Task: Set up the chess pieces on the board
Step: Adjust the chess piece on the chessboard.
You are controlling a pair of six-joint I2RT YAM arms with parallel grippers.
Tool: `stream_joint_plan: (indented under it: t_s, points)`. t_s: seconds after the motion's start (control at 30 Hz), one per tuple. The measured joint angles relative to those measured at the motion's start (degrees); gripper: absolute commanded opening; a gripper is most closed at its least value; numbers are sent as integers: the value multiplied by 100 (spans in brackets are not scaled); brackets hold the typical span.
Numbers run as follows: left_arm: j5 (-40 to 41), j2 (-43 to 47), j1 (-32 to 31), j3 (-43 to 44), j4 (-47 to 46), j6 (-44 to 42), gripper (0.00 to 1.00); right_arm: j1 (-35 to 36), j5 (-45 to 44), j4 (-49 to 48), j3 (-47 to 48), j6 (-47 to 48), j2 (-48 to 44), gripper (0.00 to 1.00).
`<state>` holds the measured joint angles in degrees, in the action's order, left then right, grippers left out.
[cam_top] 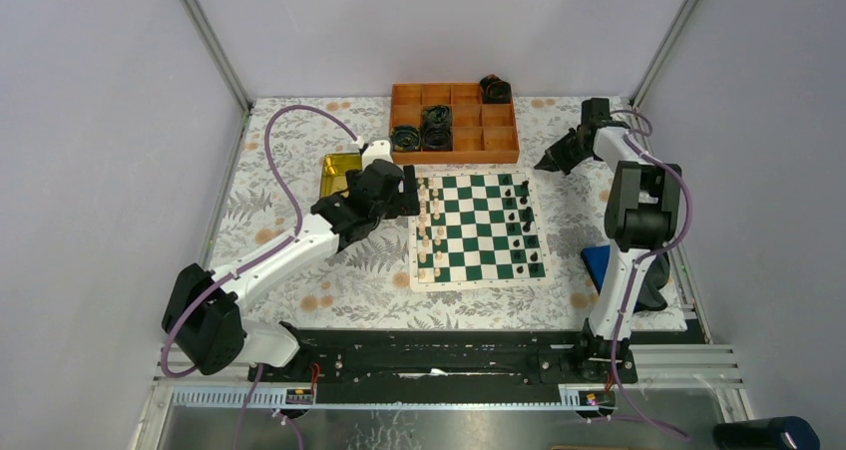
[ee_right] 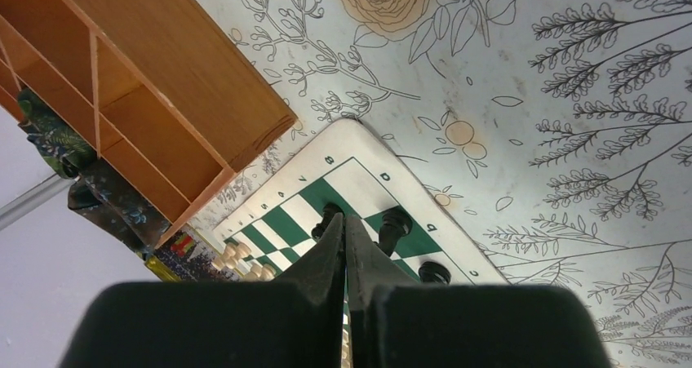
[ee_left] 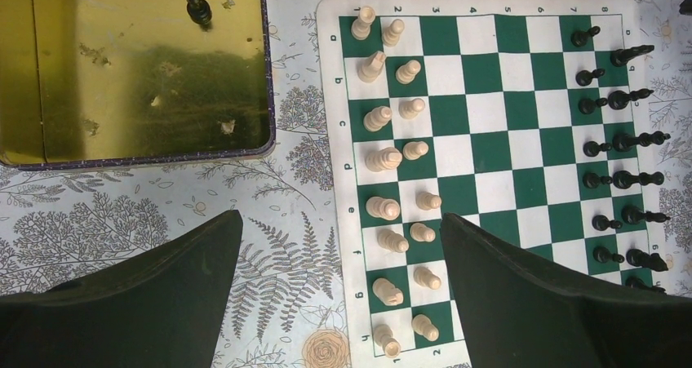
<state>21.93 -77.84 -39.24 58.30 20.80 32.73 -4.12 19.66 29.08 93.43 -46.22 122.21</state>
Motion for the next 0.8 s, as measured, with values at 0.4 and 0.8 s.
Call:
stream_joint_plan:
  t_s: [0.4,0.8]
  points:
    - [0,-131,-15,0,-4,61,99,2,223,-181,-116,17,337,0]
    - [4,-289,-17,0,-9,85,99,146,271,-238,-114,107,544,0]
